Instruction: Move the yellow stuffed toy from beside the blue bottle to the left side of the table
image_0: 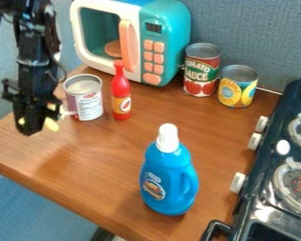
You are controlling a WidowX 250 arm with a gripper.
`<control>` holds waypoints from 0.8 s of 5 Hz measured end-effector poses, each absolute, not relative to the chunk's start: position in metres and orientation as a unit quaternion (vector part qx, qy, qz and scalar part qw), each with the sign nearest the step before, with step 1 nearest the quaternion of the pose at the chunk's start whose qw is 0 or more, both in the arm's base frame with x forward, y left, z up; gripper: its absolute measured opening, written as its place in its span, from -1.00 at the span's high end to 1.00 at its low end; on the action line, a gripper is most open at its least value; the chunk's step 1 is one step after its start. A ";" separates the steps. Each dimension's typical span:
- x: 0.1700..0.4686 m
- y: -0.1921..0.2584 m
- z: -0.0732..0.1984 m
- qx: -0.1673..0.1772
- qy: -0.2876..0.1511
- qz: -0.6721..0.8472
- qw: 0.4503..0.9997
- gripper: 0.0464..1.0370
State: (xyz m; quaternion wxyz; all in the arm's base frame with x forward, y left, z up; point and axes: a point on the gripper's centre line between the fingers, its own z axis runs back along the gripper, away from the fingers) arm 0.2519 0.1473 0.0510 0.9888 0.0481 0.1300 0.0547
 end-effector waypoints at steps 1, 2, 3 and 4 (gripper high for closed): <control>0.248 0.166 0.035 0.050 0.173 0.094 0.979 0.81; 0.251 0.178 0.023 0.064 0.211 0.128 0.967 0.81; 0.254 0.188 0.020 0.070 0.236 0.147 0.958 0.75; 0.251 0.193 0.030 0.035 0.243 0.198 0.949 0.24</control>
